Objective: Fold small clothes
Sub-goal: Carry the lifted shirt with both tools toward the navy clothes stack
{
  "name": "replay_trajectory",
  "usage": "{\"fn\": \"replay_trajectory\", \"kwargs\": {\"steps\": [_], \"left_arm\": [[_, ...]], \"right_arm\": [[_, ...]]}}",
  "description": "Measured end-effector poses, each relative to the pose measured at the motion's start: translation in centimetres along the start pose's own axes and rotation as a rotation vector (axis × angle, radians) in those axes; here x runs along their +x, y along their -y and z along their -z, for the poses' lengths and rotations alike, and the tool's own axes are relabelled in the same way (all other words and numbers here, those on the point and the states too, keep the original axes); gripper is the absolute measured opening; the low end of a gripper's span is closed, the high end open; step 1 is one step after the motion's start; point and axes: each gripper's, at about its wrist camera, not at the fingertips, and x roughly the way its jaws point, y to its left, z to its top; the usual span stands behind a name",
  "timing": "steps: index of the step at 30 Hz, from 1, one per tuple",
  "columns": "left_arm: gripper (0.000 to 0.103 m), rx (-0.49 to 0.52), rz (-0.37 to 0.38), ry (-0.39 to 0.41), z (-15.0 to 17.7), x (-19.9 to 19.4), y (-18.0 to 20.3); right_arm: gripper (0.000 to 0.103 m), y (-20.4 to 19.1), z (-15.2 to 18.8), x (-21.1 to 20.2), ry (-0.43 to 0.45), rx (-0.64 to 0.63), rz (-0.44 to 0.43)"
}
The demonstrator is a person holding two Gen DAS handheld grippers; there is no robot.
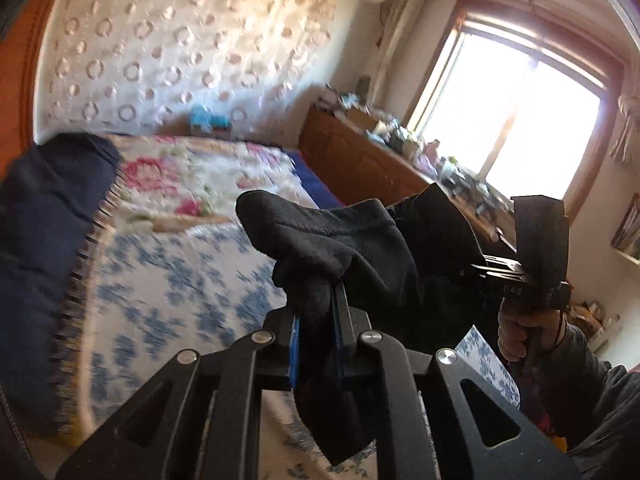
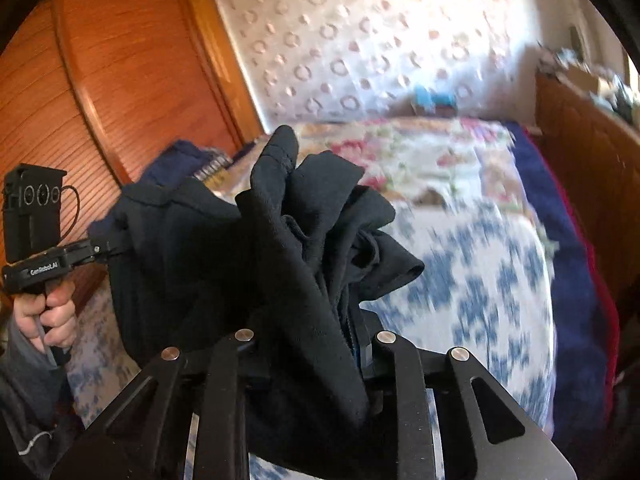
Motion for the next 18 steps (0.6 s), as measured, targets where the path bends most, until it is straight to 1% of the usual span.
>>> {"fn": "replay_trajectory", "kwargs": {"steps": [4, 5, 7, 8, 13, 15, 17, 18], "left_arm": [[0.010, -0.012, -0.077, 0.088, -1.1, -4.5, -1.8], [0.010, -0.021, -0.107, 0.118, -1.4, -6.1, -2.5], [0.010, -0.032, -0.151, 0.156, -1.7, -8.2, -3.7], [0.010, -0.040, -0.188, 0.184, -1.9, -9.7, -4.5], [0.010, -0.097, -0.318, 0.271, -2.0, -14.2, -8.3], [0.010, -0.121, -0.368, 0.290, -1.6, -15.0, -10.0], [0.010, -0.161, -0.405, 0.303, -0.9, -15.4, -12.2], [0.010, -0.178, -0.418, 0.298, -0.5, -15.3, -13.2]], "right_arm": [[0.022, -3.2, -3.9, 0.7, 0.039, -0.094, -0.049], [0.022, -4.6, -5.2, 1.2, 0.048, -0.128, -0.068], [0.022, -6.7, -7.3, 2.4, 0.058, -0.183, -0.100], [0.022, -8.1, -8.6, 3.1, 0.062, -0.215, -0.118], [0.022, -14.7, -14.0, 7.7, 0.069, -0.354, -0.210], [0.022, -17.2, -15.9, 9.9, 0.061, -0.391, -0.241], [0.022, -20.2, -18.0, 13.1, 0.046, -0.435, -0.275], [0.022, -21.1, -18.6, 14.0, 0.042, -0.453, -0.284]]}}
